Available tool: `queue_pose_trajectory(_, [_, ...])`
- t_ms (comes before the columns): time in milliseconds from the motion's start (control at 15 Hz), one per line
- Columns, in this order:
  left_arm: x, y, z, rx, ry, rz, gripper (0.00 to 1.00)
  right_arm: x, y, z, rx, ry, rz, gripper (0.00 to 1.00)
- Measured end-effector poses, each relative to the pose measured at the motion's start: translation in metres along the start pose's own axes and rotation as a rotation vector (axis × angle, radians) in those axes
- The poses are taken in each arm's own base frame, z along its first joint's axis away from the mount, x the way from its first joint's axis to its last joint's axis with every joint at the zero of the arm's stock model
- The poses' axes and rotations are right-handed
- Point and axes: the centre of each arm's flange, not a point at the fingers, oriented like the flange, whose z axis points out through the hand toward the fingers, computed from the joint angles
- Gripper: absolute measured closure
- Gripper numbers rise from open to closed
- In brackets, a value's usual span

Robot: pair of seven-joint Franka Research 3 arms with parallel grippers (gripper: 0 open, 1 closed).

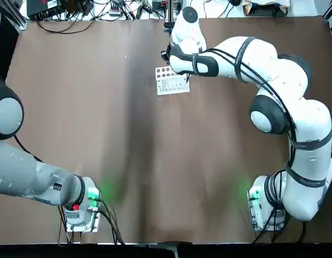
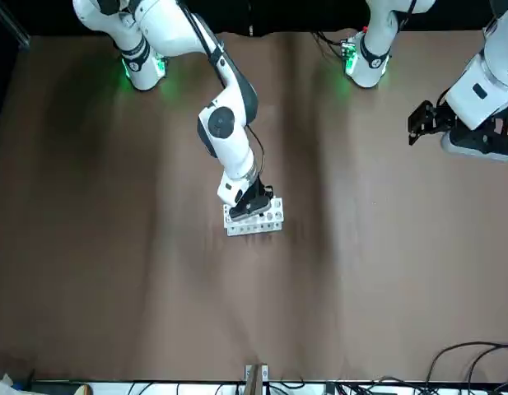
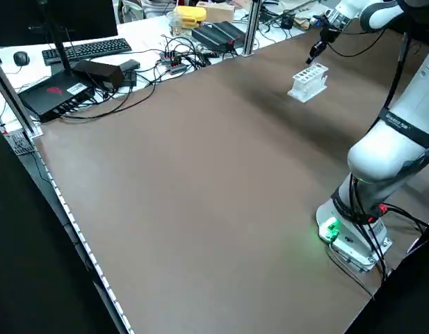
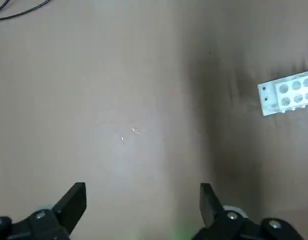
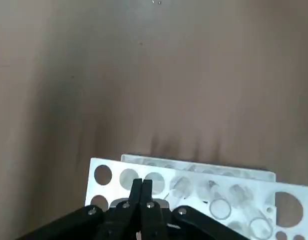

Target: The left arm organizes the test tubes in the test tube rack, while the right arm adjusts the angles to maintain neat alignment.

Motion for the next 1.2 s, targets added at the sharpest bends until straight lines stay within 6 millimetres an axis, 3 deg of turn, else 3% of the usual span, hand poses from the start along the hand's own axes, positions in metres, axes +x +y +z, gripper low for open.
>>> queue_pose_trajectory(333, [0.000, 0.000, 0.002, 0.000, -0.004, 0.000, 0.00, 0.008, 0.012, -0.001, -0.023, 0.011, -0.015, 0.97])
queue_pose_trajectory(667, [0.000, 0.000, 0.003, 0.000, -0.006, 0.000, 0.00, 0.010, 0.011, -0.003, -0.020, 0.015, -0.020, 0.96])
queue_pose_trajectory(933, [0.000, 0.001, 0.004, 0.000, -0.008, 0.001, 0.00, 0.020, -0.001, -0.019, 0.007, 0.048, -0.025, 0.94])
queue_pose_trajectory(1200, [0.001, 0.002, 0.005, 0.000, -0.010, 0.004, 0.00, 0.007, -0.017, -0.017, 0.017, 0.016, -0.039, 0.94])
